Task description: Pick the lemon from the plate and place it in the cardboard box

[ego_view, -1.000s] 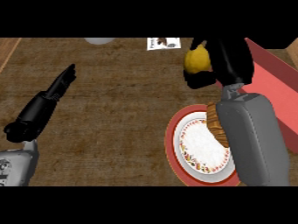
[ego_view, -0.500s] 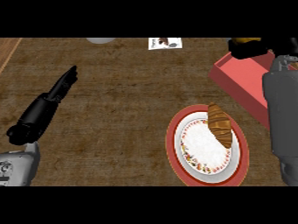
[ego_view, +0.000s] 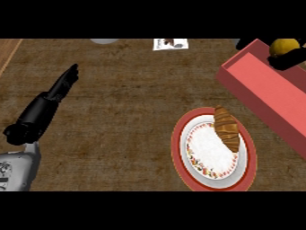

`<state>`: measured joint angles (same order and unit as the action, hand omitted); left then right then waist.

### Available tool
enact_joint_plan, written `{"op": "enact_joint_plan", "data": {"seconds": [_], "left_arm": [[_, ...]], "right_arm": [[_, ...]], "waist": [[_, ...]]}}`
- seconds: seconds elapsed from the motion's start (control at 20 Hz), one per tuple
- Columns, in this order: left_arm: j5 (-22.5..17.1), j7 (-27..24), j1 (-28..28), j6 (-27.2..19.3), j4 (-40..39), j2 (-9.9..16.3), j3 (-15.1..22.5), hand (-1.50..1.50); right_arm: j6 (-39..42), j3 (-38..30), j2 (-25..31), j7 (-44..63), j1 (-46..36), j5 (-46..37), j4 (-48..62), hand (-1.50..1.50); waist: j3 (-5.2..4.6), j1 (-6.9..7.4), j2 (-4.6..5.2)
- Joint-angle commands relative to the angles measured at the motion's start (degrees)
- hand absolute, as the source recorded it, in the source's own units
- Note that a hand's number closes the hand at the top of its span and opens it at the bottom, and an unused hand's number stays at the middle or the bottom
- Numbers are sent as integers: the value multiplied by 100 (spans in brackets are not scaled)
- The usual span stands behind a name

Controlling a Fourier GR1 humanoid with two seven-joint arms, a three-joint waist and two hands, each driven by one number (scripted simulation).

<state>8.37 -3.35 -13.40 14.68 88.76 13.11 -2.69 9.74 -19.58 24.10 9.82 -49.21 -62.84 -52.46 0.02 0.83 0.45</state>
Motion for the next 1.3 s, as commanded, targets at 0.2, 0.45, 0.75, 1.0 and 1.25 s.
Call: {"op": "enact_joint_plan", "data": {"seconds": [0.2, 0.45, 0.75, 1.0, 1.25], "left_arm": [[118, -152, -19, -4, -137, -51, 73, 0], [153, -162, -112, -70, -267, -111, 45, 0], [13, -383, 191, 127, -158, -12, -33, 0], [44, 24, -73, 28, 26, -60, -8, 0], [24, -137, 75, 81, -117, -27, -50, 0]], "right_arm": [[922, 27, 990, -906, -177, -2, 1681, 150], [1232, 0, 1351, -1751, -84, 90, 2474, -150], [795, -349, 1196, -2792, -260, 593, 2624, -150], [513, -2053, 730, -2847, -739, 2302, 2585, -150], [740, -3238, 1295, -2360, -827, 3345, 3002, -150]], "waist": [[1, 26, 7], [5, 23, 17], [7, 65, 10], [33, -15, -20], [12, -45, 17]]}}
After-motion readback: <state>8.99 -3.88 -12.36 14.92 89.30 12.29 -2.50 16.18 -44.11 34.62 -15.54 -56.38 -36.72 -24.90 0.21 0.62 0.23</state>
